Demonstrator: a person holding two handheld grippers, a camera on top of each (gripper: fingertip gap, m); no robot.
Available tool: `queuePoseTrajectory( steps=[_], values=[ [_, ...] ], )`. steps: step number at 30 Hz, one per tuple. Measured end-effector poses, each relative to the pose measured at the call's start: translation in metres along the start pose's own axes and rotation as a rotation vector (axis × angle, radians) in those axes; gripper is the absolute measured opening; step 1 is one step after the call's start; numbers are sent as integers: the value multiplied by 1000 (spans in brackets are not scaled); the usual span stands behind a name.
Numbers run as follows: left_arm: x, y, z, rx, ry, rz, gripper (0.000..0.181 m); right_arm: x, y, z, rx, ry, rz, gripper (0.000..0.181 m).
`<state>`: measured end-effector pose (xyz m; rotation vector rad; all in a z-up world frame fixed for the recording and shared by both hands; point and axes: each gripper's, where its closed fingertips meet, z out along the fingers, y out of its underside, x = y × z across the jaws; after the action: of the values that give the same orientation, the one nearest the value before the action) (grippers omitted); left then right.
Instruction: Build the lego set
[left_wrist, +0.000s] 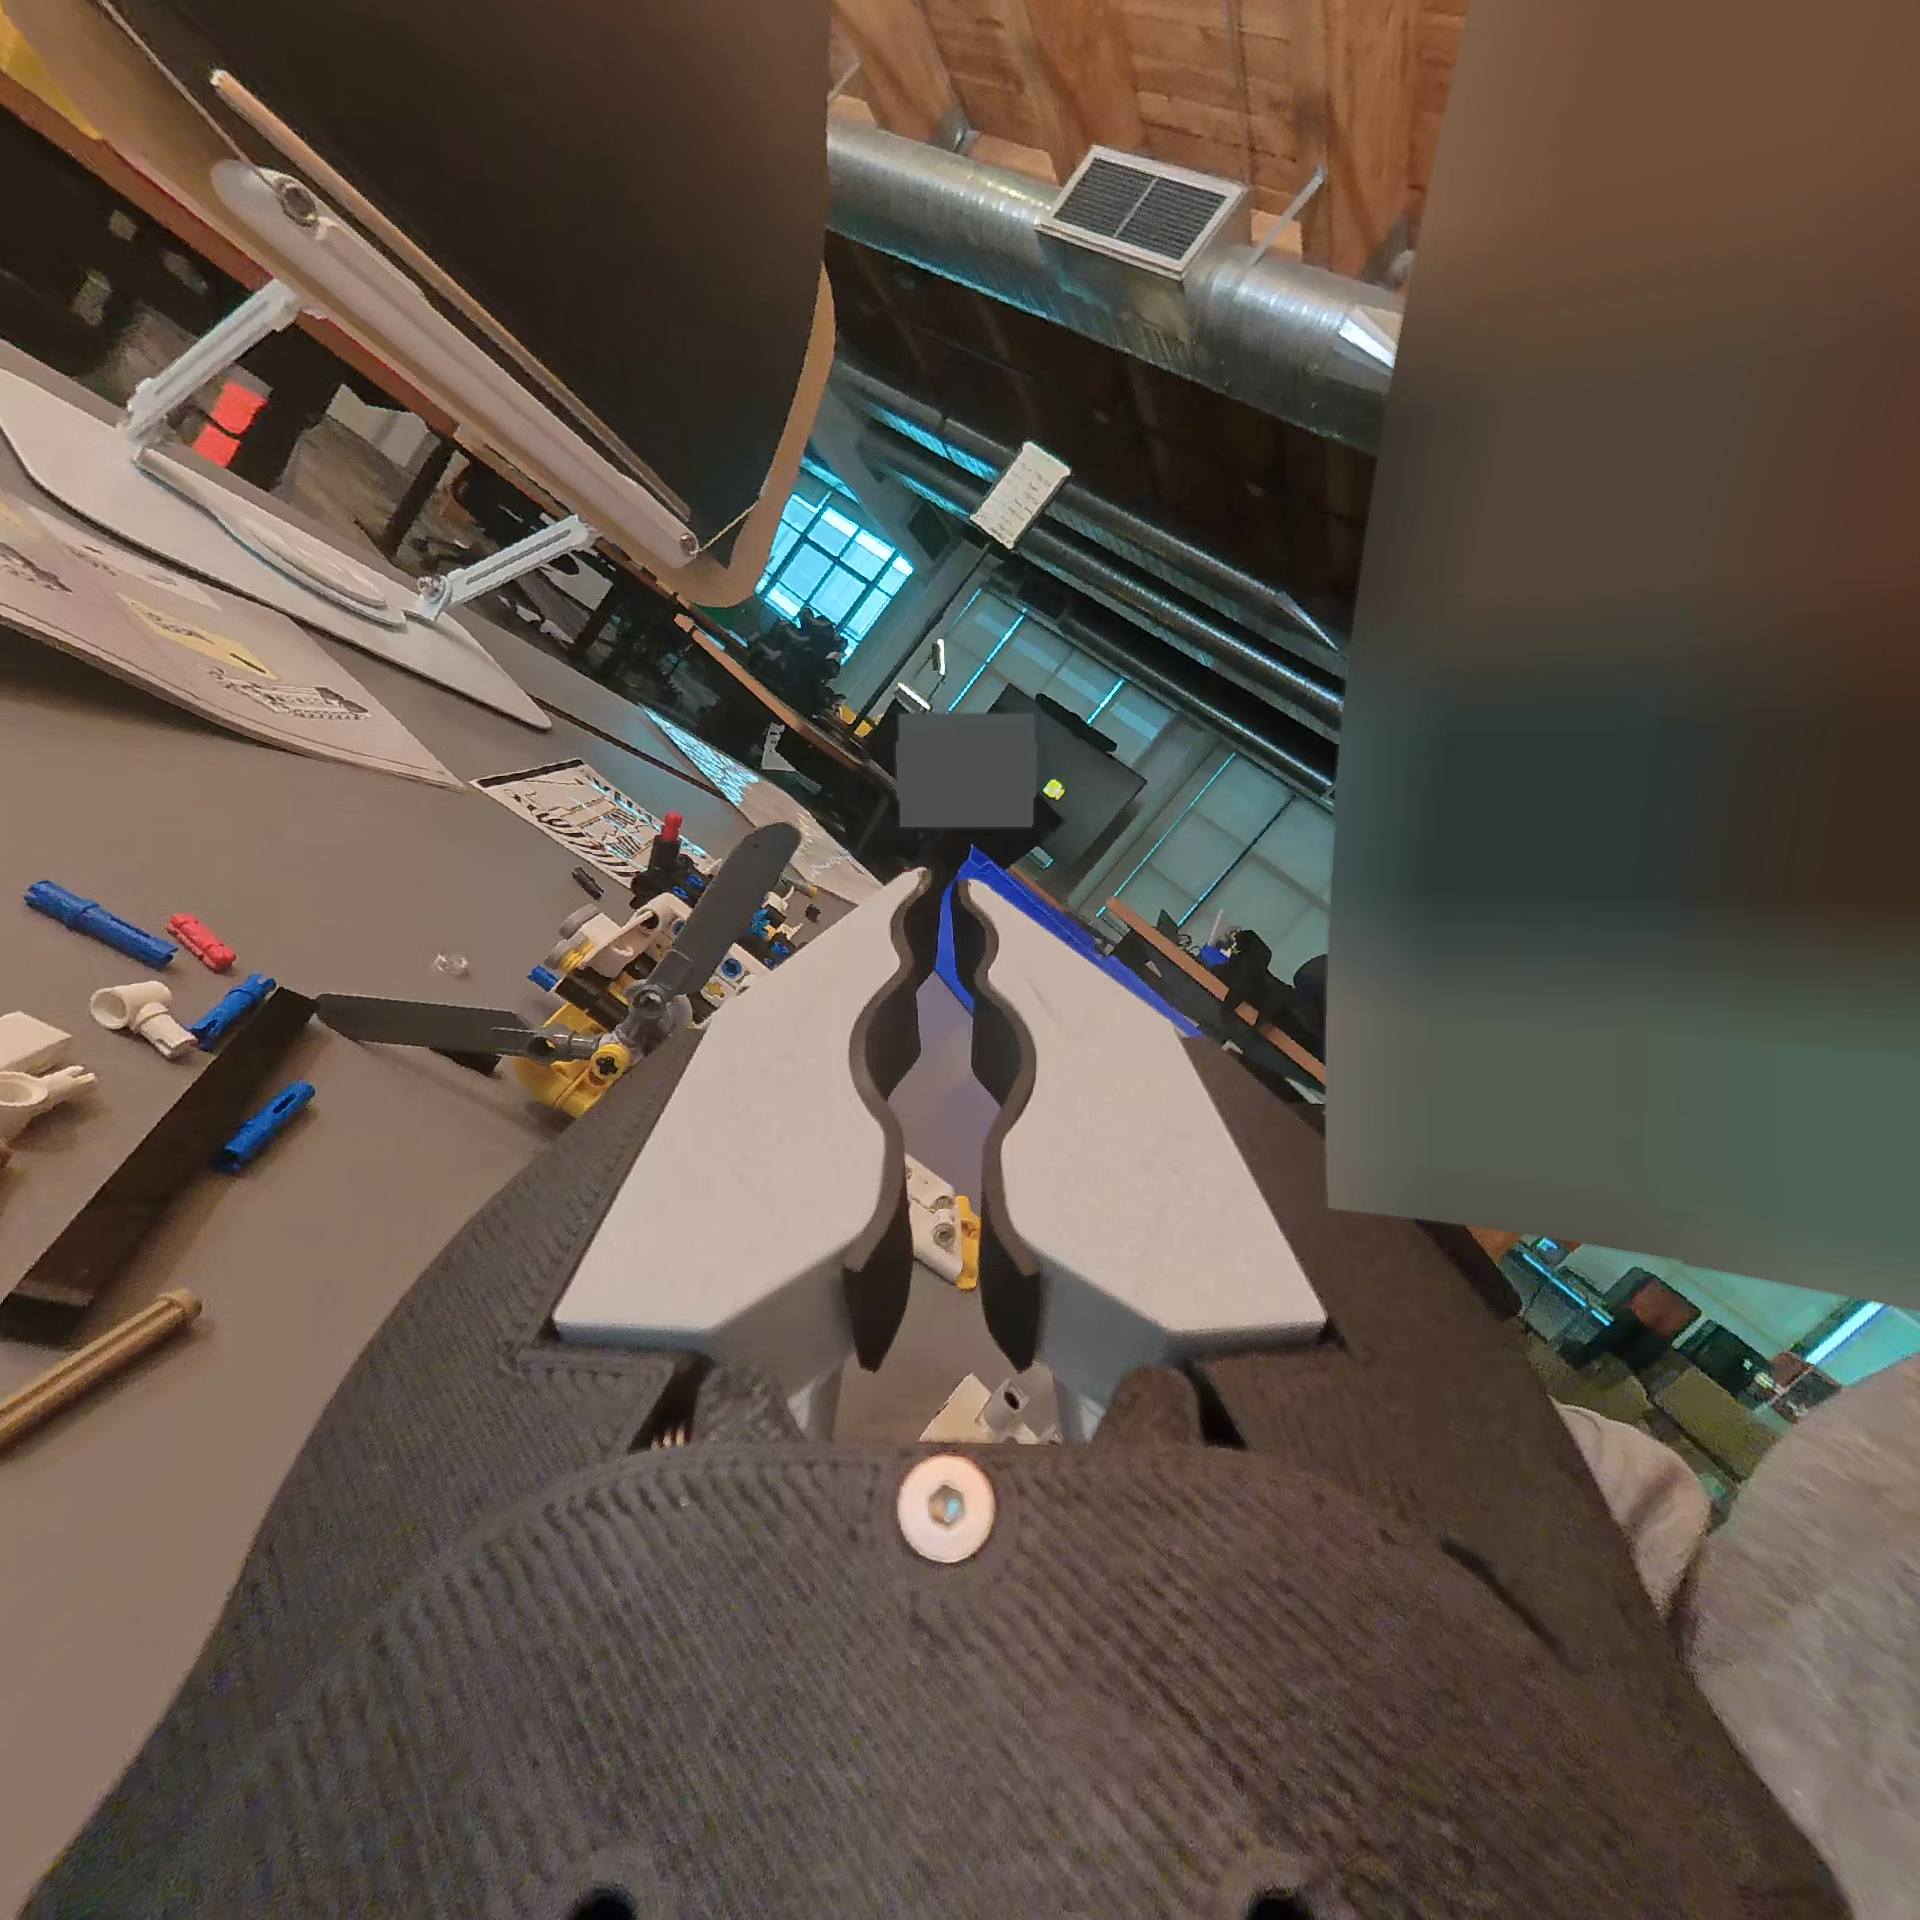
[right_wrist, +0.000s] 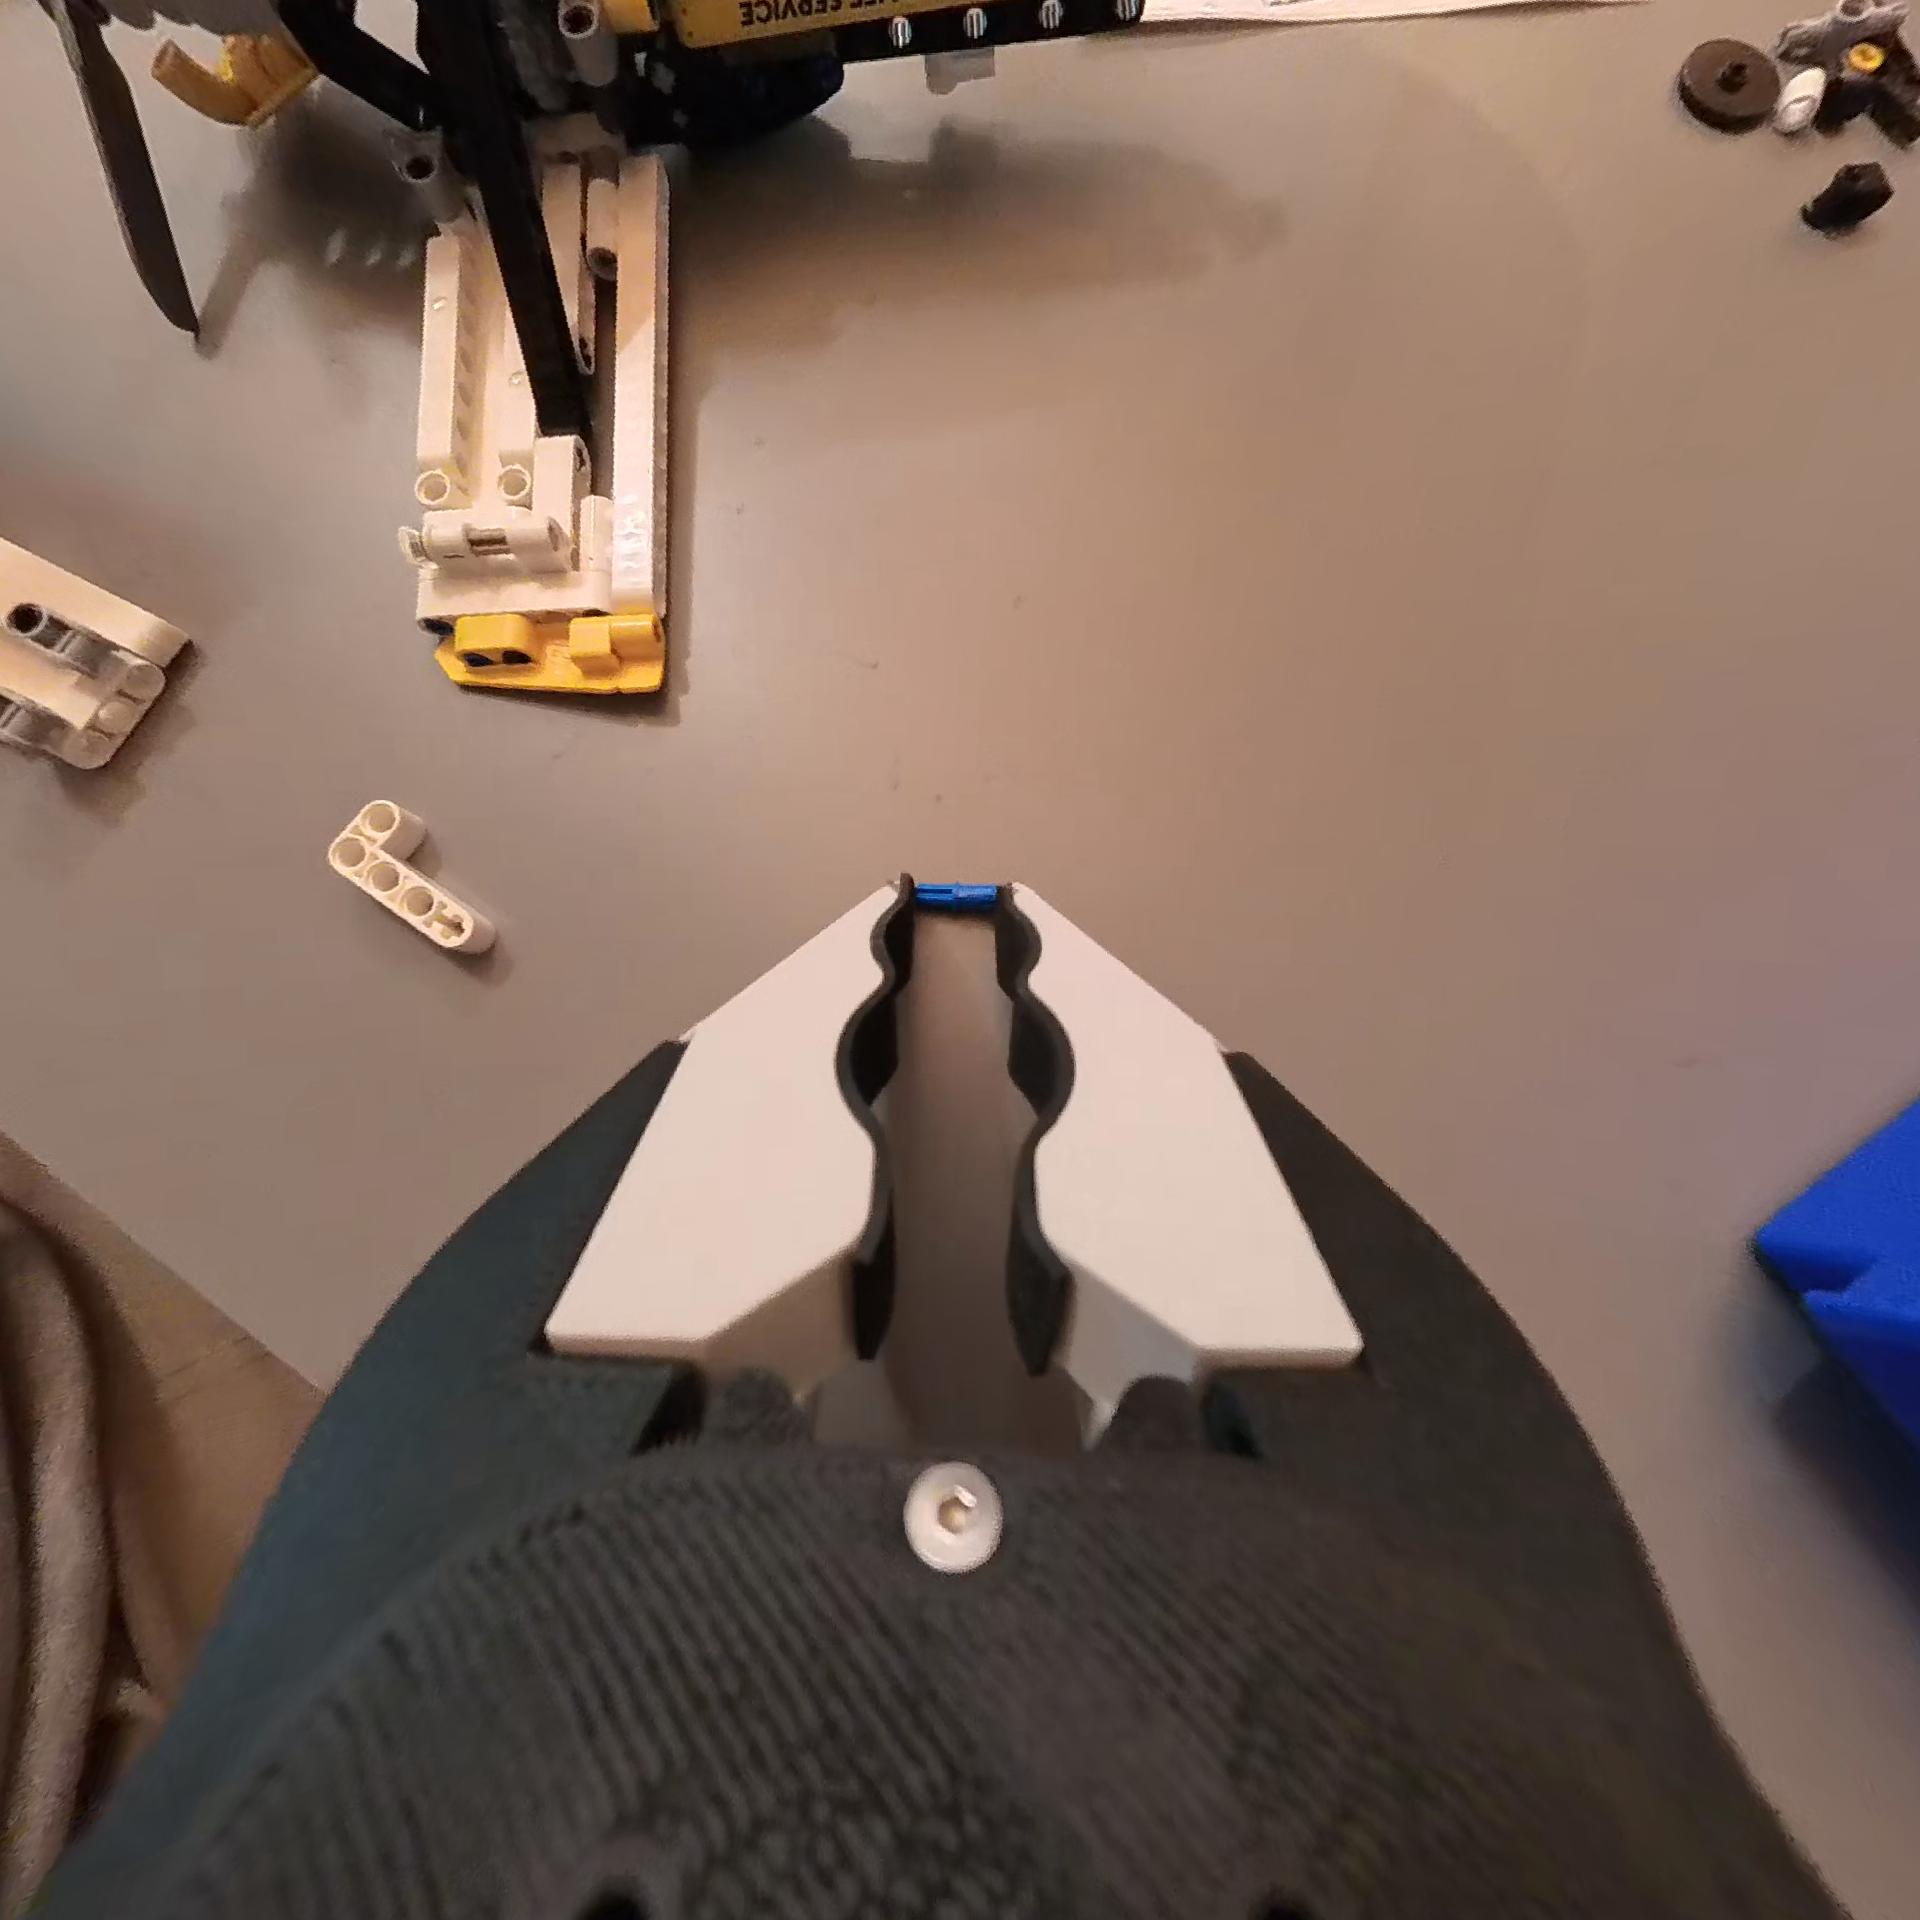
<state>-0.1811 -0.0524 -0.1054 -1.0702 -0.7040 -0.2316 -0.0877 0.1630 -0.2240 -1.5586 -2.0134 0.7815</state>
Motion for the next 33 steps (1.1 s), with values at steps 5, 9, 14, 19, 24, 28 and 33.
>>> queuePoseTrajectory(
  steps=[5, 9, 14, 19, 24, 28, 33],
  values=[
    [6, 4, 1, -16, 8, 44, 0, -11, -8, -6, 48, -19, -27, 13],
    [28, 14, 3, -57, 97, 134, 8, -50, -50, -24, 266, -171, -20, 14],
    [63, 53, 8, -286, 228, -62, 16, -107, -104, -72, 647, -161, -315, 13],
    [95, 73, 6, -425, 332, -316, 28, -144, -110, -80, 691, -57, -592, 13],
    [104, 81, 0, -469, 351, -411, 27, -166, -110, -83, 727, -22, -706, 13],
    [115, 79, -5, -476, 409, -478, 10, -174, -110, -87, 736, -2, -735, 13],
    [123, 82, -11, -507, 452, -474, 3, -177, -103, -92, 742, -12, -722, 14]
  ],
)
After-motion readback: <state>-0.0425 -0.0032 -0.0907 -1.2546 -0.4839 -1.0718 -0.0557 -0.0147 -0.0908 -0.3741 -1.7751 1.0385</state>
